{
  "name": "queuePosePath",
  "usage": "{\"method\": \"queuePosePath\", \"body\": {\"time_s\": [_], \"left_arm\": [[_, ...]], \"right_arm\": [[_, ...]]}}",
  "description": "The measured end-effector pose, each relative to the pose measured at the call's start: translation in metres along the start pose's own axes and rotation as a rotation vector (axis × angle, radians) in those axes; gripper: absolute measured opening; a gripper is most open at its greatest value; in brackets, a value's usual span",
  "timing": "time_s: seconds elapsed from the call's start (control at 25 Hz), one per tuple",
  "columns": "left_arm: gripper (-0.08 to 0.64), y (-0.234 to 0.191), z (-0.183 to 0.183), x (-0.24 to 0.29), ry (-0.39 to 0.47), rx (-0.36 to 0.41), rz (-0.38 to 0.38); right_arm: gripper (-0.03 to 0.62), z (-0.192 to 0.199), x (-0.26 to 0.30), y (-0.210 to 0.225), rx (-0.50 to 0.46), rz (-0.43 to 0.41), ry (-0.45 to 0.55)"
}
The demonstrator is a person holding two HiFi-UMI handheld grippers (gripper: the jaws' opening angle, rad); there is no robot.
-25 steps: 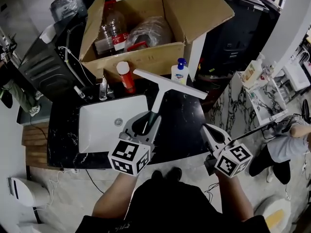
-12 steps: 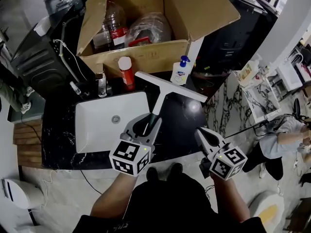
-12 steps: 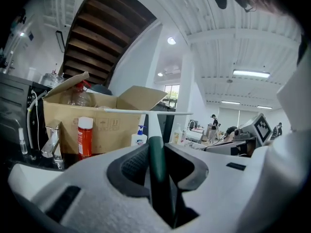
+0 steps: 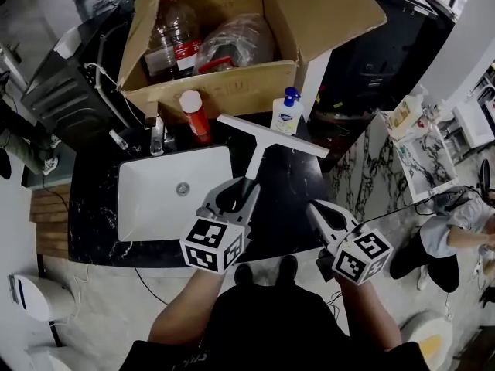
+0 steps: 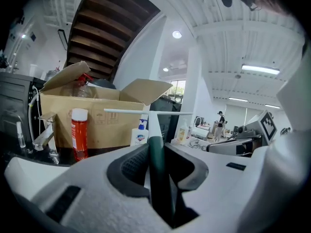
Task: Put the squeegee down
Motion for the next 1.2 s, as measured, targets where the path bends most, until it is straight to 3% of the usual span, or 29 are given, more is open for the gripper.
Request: {"method": "queuePosePath", "body": {"time_s": [0.4, 1.2], "left_arm": [[0.103, -0.001, 0.034, 0.048, -0.103, -0.067, -0.066], [0.104, -0.025, 0.105, 0.094, -0.319, -0.175, -0.156]], "right_arm": [[0.006, 0.006, 0.012, 0.046, 0.032, -0.038, -0.056], [0.006, 0.019, 0.029, 0.058, 0.028, -0.104, -0.134]]}}
Point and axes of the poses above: the fingertips, and each gripper's own axes: x forward along the fingers, y to its right, z out of its underside, the point moved 9 cm from there along -x, backward along the fingers, and after that the axes turned 15 degrees about z, right-handed, at the moved point
